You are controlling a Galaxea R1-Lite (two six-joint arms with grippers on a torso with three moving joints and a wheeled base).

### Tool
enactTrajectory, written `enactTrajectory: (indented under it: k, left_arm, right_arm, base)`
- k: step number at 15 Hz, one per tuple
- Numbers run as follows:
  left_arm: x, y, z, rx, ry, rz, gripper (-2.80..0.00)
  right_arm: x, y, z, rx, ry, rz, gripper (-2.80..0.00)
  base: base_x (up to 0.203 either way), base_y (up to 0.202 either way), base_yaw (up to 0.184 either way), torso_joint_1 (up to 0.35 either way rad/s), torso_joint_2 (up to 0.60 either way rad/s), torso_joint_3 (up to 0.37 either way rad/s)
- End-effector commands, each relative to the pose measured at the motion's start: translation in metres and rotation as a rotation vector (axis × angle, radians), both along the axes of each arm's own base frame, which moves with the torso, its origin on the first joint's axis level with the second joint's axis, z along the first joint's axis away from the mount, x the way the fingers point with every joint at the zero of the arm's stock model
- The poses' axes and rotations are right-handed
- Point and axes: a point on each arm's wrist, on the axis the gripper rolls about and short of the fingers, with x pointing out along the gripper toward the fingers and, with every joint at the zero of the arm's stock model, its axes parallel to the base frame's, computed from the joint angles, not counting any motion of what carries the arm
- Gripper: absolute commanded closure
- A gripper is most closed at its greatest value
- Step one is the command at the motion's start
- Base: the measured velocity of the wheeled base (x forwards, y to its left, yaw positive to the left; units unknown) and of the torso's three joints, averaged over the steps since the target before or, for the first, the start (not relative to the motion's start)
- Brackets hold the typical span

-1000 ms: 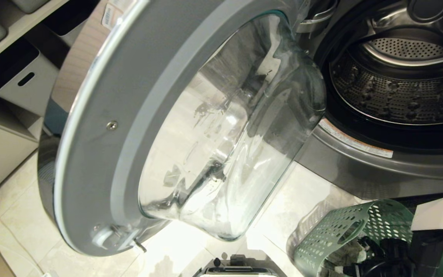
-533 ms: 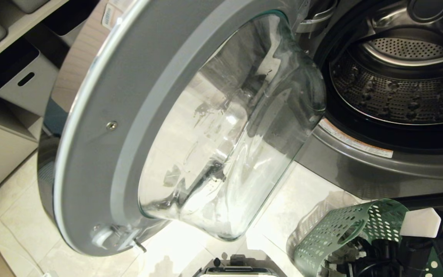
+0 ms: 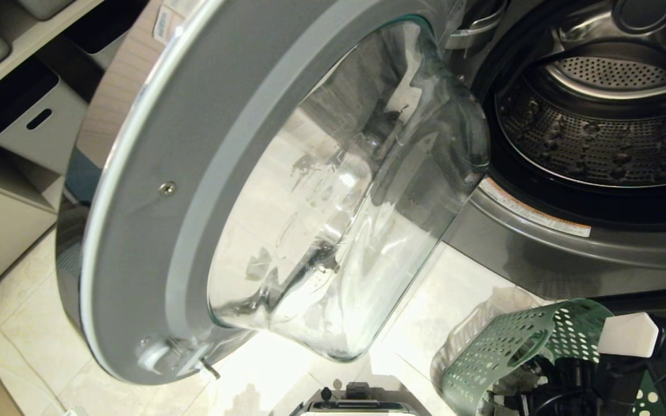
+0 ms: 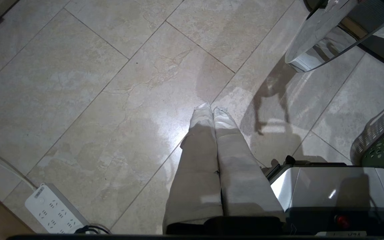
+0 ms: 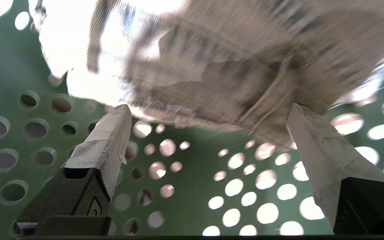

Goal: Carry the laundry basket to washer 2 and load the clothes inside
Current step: Place the clothes into the washing machine

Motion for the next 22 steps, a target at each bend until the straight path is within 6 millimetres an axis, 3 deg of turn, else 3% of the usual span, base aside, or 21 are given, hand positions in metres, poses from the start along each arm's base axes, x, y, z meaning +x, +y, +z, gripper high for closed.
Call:
enactTrajectory:
  k: [1, 5, 14, 22]
  left_arm:
    - [0.0, 0.0, 0.0, 0.0, 0.001, 0.0, 0.0]
    - [0.0, 0.0, 0.0, 0.0, 0.001, 0.0, 0.0]
    - [0.0, 0.0, 0.0, 0.0, 0.001, 0.0, 0.0]
    - [0.0, 0.0, 0.0, 0.0, 0.001, 0.0, 0.0]
  right_arm:
    - [0.01, -0.004, 0.016, -0.046, -0.053, 0.021, -2.8]
    - [0.014, -0.006, 0.023, -0.09, -0.074, 0.043, -2.8]
    - [0.004, -0.022, 0.025, -0.096, -0.037, -0.024, -2.8]
    - [-0.022, -0.012, 0.001, -0.012, 0.144, -0.031, -2.8]
  base:
    - [0.0, 0.0, 0.0, 0.0, 0.0, 0.0]
    - [0.0, 0.0, 0.0, 0.0, 0.0, 0.0]
    - [0.0, 0.0, 0.0, 0.0, 0.0, 0.0]
    - [0.0, 0.0, 0.0, 0.0, 0.0, 0.0]
